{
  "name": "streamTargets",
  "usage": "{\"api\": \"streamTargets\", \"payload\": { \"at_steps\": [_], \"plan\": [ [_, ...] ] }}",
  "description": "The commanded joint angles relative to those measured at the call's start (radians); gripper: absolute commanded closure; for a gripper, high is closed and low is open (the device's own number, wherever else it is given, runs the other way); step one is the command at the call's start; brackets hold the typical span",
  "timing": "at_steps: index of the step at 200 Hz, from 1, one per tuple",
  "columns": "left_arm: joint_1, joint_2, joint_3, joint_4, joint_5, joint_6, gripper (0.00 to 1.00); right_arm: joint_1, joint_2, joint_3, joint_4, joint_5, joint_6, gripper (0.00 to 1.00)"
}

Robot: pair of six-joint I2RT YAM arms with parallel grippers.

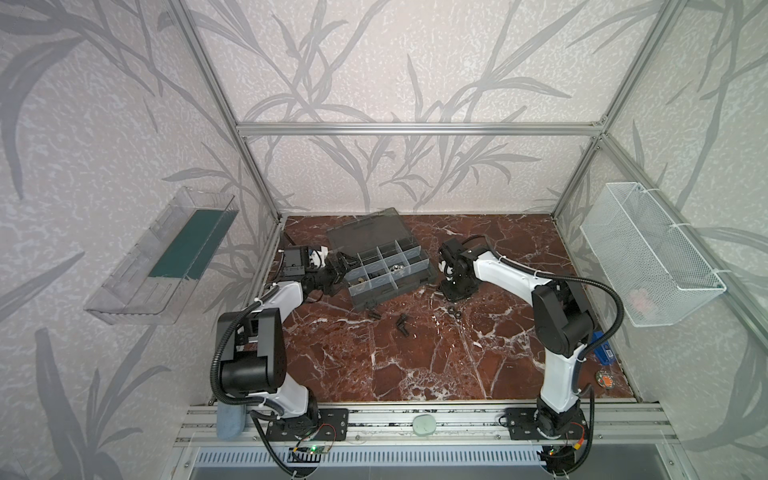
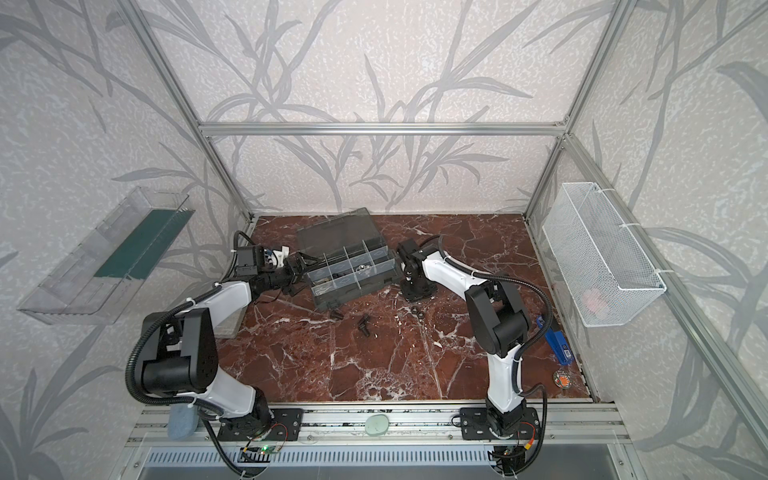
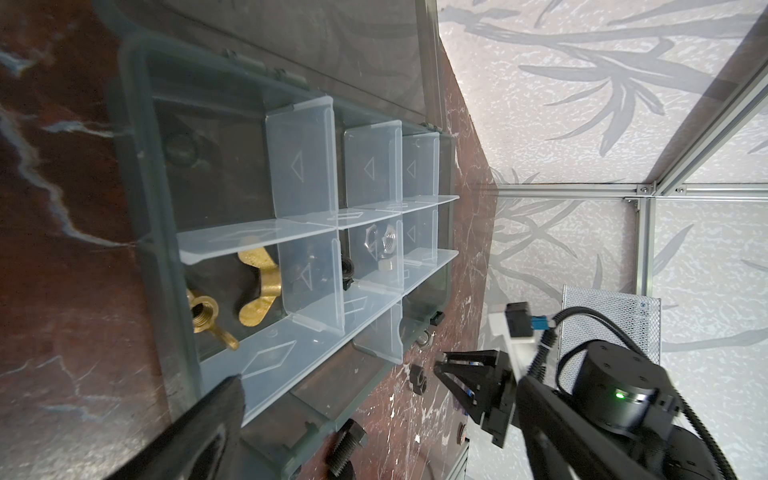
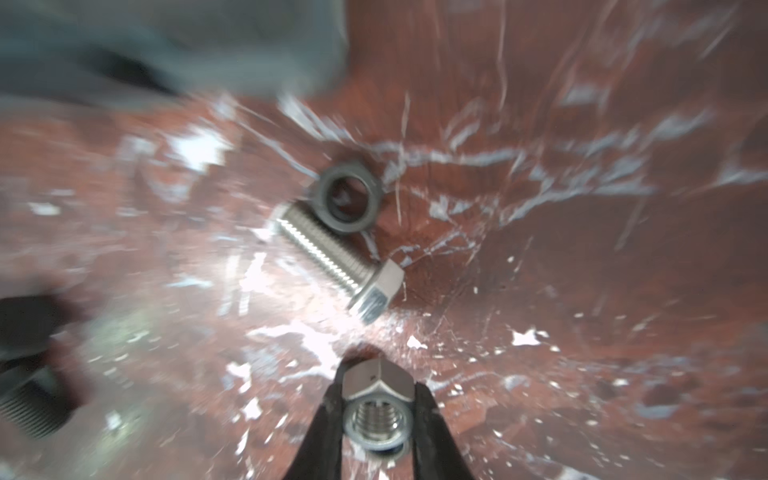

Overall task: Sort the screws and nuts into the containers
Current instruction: 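Lift the silver hex nut and carry it over the organizer box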

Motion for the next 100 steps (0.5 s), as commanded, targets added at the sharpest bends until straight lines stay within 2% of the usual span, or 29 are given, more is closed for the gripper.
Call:
{"api": "streamTargets", "payload": {
  "at_steps": [1,40,100],
  "plan": [
    [0.005,-0.005,-0.006,0.017,0.012,-0.002,0.01,0.007,-0.080,0.094,-0.054,-0.033,-0.084,1.00],
    [0.005,-0.004,-0.008,0.026,0.017,-0.005,0.00,0.028,-0.072,0.169,0.061,-0.120,-0.130,1.00],
    [0.007,-0.005,-0.017,0.039,0.023,-0.010,0.00,0.108,0.103,0.321,0.286,-0.142,-0.213,1.00]
  ]
}}
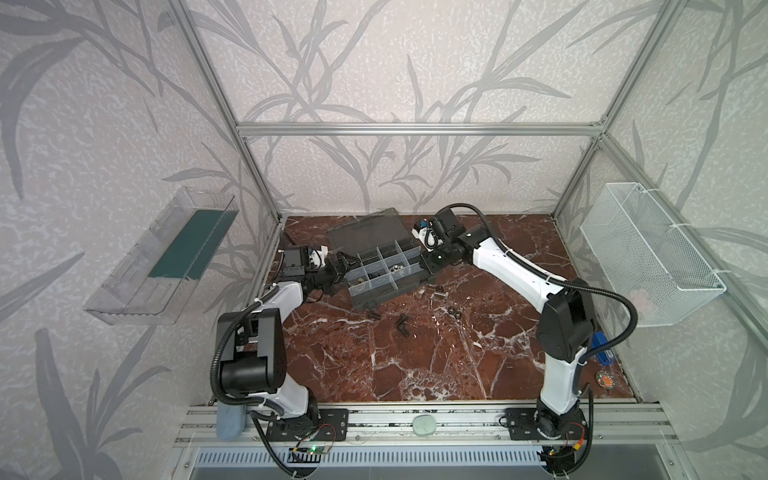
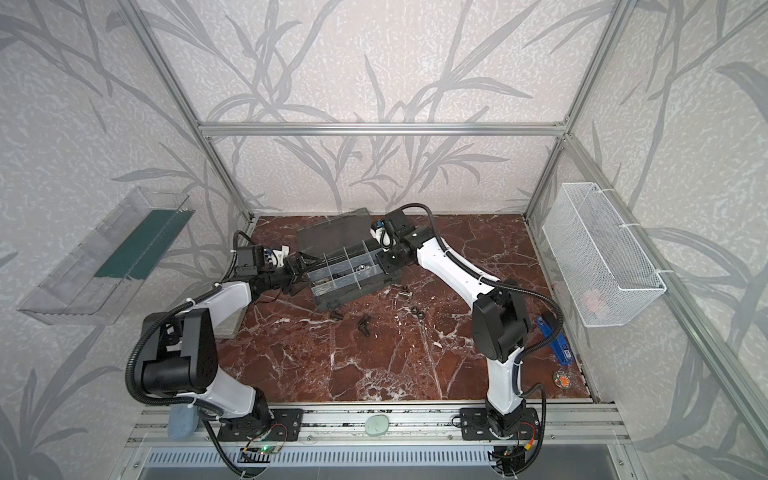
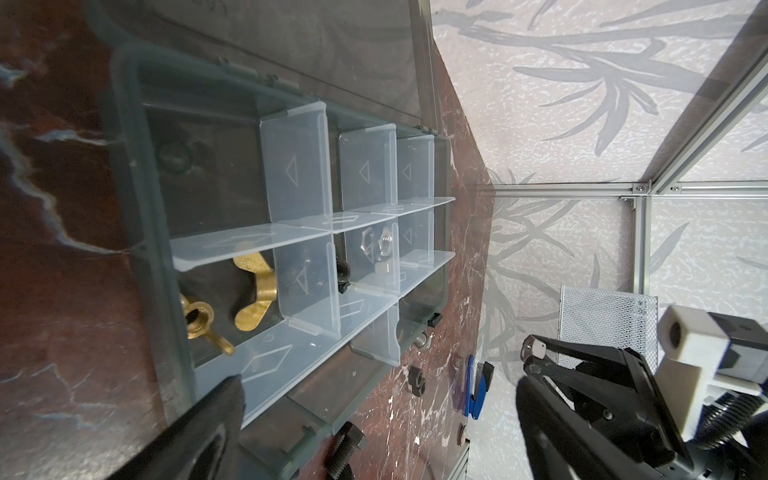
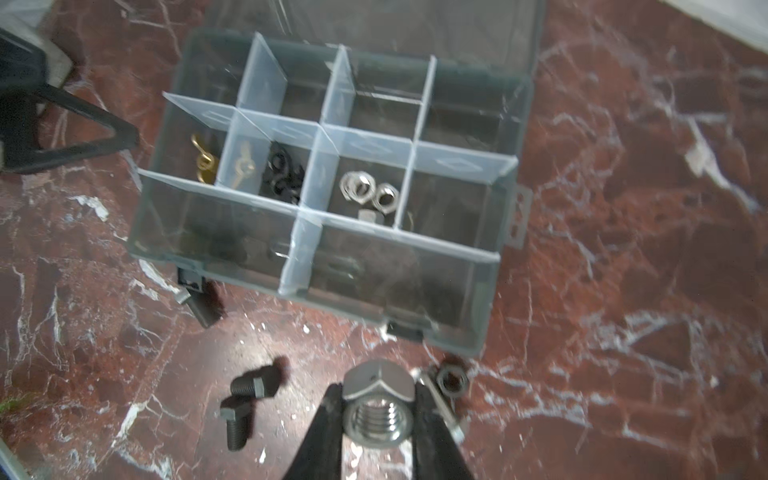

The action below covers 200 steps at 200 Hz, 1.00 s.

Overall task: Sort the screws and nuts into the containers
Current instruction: 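Lift the silver hex nut and carry it over the organizer box, then lower the nut into the silver nut compartment and open the right gripper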

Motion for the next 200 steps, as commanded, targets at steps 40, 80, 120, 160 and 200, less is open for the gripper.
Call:
{"api": "streamTargets", "payload": {
  "at_steps": [40,80,120,160,200],
  "plan": [
    [0.007,-0.004,-0.023,0.025,0.021,-0.007,0.01,0.027,0.207,0.149,0.183,-0.055,-0.002,1.00],
    [0.008,-0.010,-0.025,0.027,0.019,-0.007,0.01,0.027,0.337,0.296,0.119,-0.038,0.021,1.00],
    [0.007,-0.013,-0.018,0.017,0.020,-0.003,0.00,0.025,0.399,0.357,0.090,-0.006,0.025,1.00],
    [0.007,-0.017,-0.016,-0.001,0.009,0.007,0.01,0.025,0.451,0.430,0.023,0.005,0.019,1.00],
    [0.008,-0.018,-0.016,-0.001,0.011,0.009,0.00,0.025,0.471,0.440,0.011,0.024,0.016,0.98]
  ]
}}
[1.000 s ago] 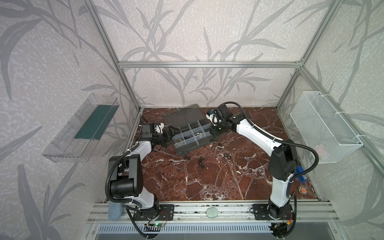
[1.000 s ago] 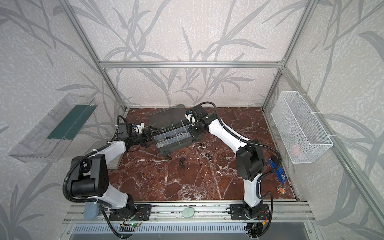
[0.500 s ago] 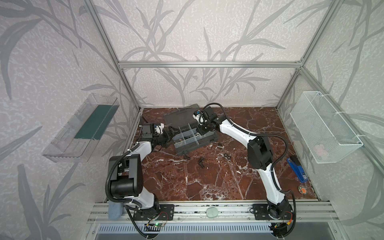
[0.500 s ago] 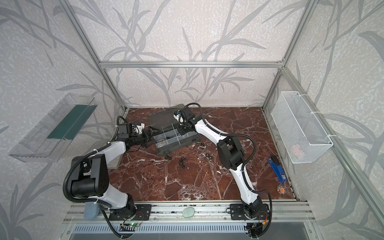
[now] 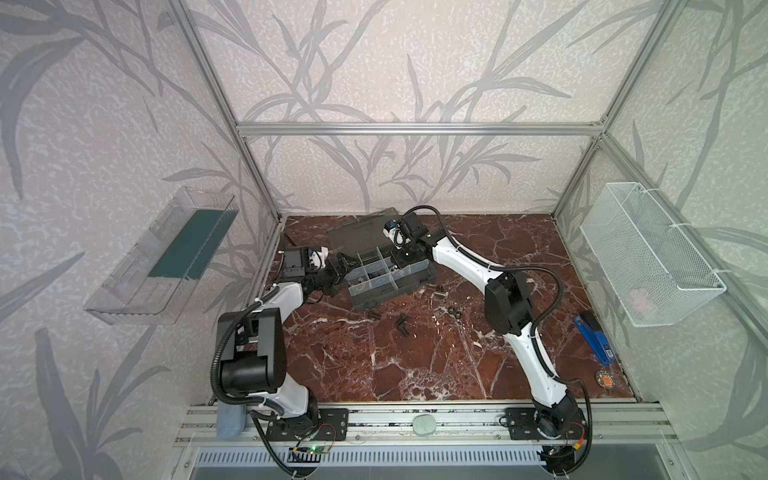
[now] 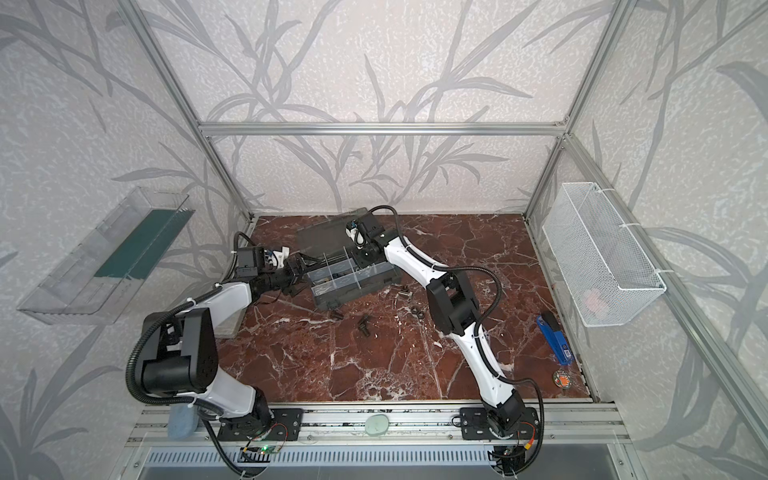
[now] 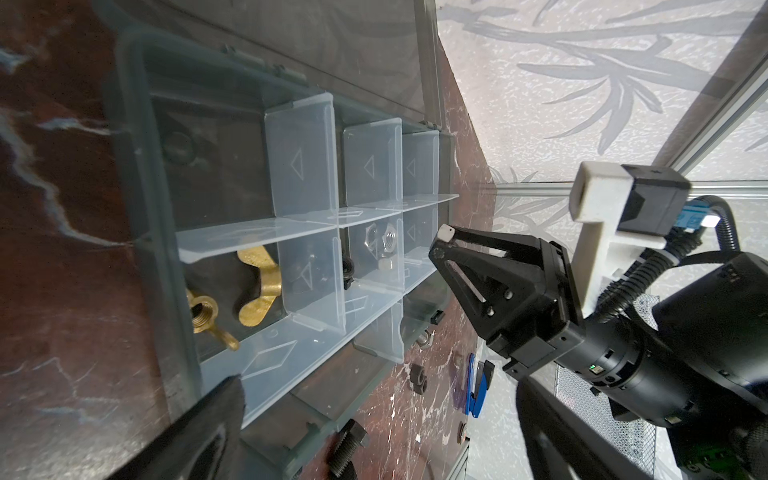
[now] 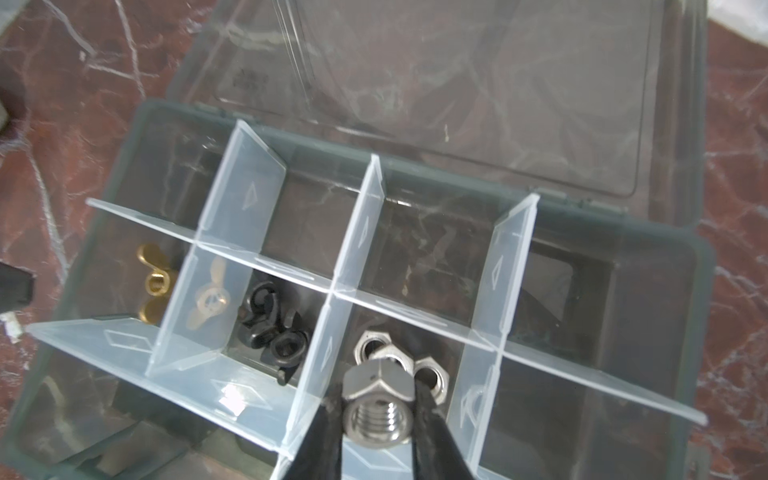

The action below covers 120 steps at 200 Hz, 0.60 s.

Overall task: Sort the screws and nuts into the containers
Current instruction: 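Lower the nut into the silver nut compartment and open the right gripper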

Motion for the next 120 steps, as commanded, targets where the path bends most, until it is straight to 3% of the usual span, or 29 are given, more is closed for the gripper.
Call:
{"api": "streamTargets", "payload": {
  "at_steps": [1,88,120],
  "plan": [
    [0.006,-0.018,-0.003,-0.006,0.008,0.008,0.01,-0.003,0.024,0.031,-0.039,0.020,-0.001,0.98],
    [0.006,-0.017,-0.004,-0.006,0.005,0.007,0.01,-0.003,0.037,0.035,-0.066,0.064,-0.020,0.91],
    [0.006,-0.018,-0.004,-0.015,-0.001,0.010,0.00,-0.002,0.037,0.039,-0.072,0.073,-0.019,0.79]
  ]
}}
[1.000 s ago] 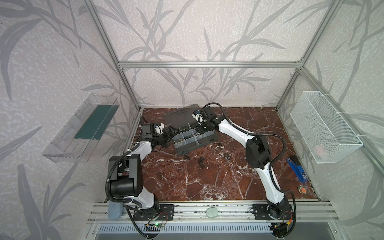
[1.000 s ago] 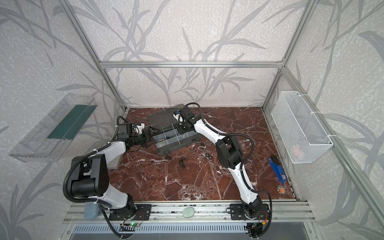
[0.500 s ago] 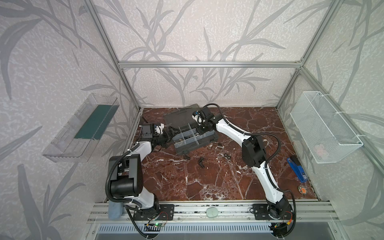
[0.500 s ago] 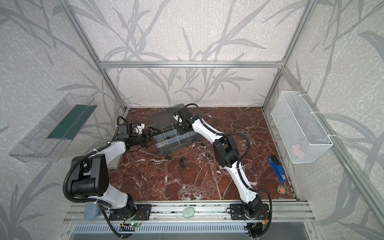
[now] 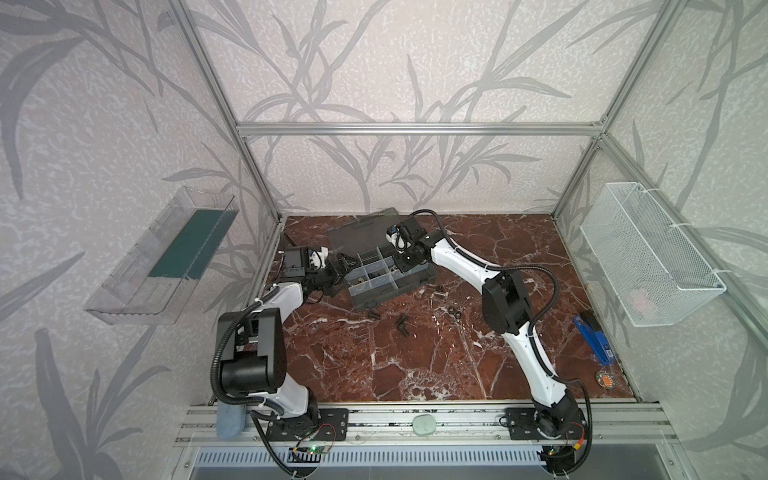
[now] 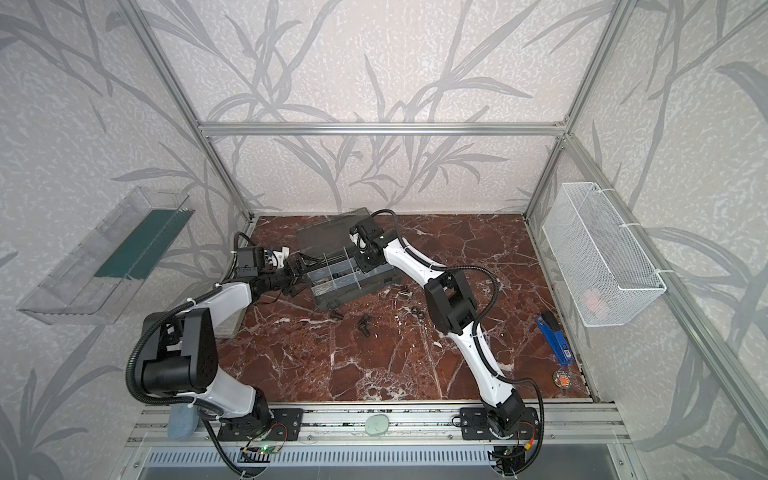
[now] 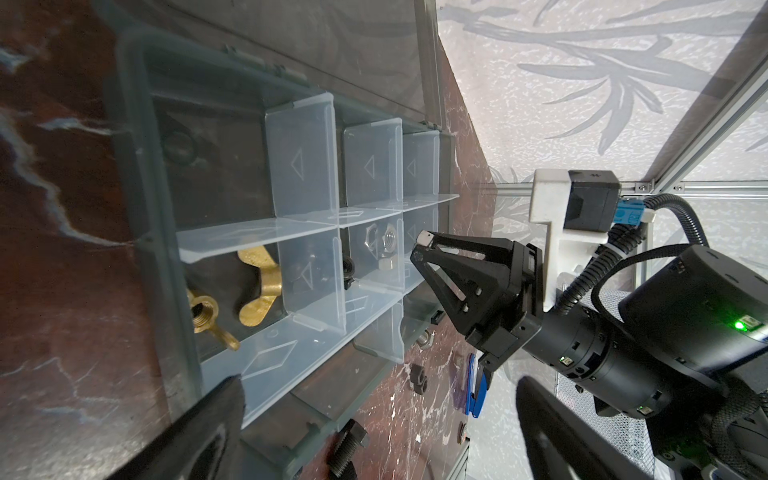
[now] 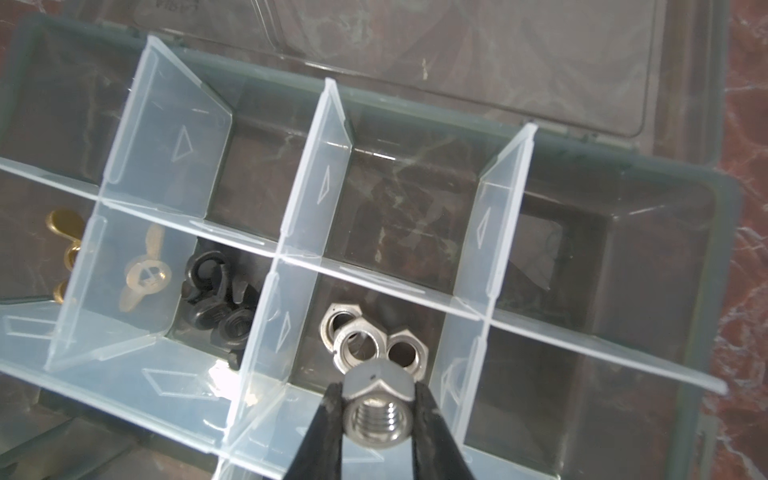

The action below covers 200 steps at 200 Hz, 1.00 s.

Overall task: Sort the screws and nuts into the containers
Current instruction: 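Lower the nut into the silver nut compartment and open the right gripper, then move the right gripper back over the remaining loose nuts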

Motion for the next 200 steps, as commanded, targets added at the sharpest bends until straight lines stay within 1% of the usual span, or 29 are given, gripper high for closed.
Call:
{"api": "streamTargets", "payload": {
  "at_steps": [1,19,61,107,121,161,176,200],
  "plan": [
    [0.006,-0.018,-0.003,-0.014,0.001,0.010,0.01,-0.002,0.014,0.035,-0.023,0.019,-0.008,0.79],
    [0.007,-0.020,-0.004,-0.014,0.001,0.011,0.01,-0.003,0.014,0.036,-0.024,0.023,-0.009,0.76],
    [0.007,-0.018,-0.004,-0.014,0.002,0.011,0.01,-0.003,0.011,0.036,-0.028,0.022,-0.012,0.73],
    [0.006,-0.023,-0.007,-0.011,0.004,0.011,0.00,-0.003,-0.009,0.043,-0.044,0.019,-0.013,0.61],
    [0.007,-0.023,-0.006,-0.012,0.002,0.010,0.00,-0.003,-0.024,0.047,-0.059,0.016,-0.013,0.59],
    [0.006,-0.025,-0.006,-0.014,-0.005,0.011,0.01,-0.003,-0.120,0.039,-0.115,0.027,-0.026,0.56],
    [0.006,-0.025,-0.006,-0.016,-0.009,0.013,0.00,-0.003,-0.174,-0.006,-0.117,0.043,-0.031,0.56],
    [0.005,-0.027,-0.003,-0.023,-0.012,0.016,0.01,-0.003,-0.273,-0.129,-0.105,0.076,-0.033,0.54]
  ]
}}
